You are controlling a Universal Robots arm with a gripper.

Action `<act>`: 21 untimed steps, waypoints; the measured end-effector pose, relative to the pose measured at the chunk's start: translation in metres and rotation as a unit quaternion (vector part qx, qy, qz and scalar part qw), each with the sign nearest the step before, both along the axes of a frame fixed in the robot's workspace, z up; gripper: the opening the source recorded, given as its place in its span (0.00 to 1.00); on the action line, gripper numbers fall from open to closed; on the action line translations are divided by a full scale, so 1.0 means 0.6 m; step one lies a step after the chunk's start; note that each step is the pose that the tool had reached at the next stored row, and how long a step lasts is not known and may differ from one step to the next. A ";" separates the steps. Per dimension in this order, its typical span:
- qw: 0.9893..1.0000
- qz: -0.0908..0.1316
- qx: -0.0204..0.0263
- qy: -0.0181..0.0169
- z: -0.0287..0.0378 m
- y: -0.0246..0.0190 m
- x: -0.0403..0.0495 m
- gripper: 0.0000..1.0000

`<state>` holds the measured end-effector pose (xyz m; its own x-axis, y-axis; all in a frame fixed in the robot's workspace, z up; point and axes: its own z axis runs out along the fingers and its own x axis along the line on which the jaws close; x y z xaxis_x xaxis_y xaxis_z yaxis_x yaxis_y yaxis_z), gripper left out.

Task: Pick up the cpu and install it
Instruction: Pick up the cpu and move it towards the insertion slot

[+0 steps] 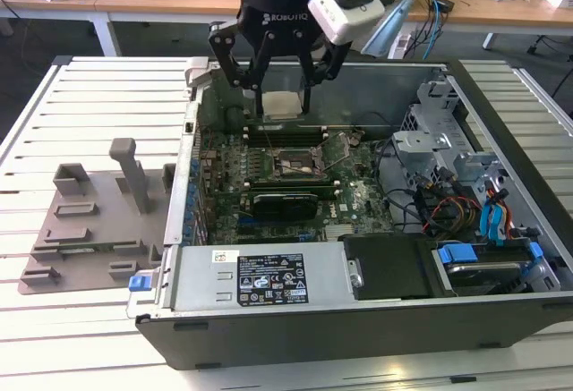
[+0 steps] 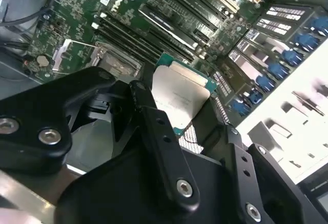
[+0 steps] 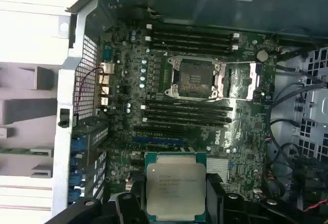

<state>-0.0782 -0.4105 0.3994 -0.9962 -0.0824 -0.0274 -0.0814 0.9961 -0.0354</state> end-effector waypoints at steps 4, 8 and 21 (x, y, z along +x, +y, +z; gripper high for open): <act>1.000 0.000 0.000 0.000 -0.005 0.0002 0.019 0.55; 1.000 0.000 0.000 0.000 -0.008 0.0002 0.032 0.55; 1.000 0.000 0.000 0.000 -0.020 0.0004 0.076 0.55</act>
<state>-0.0327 -0.4102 0.3873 -0.9962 -0.0824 -0.0274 -0.0814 0.9961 -0.0355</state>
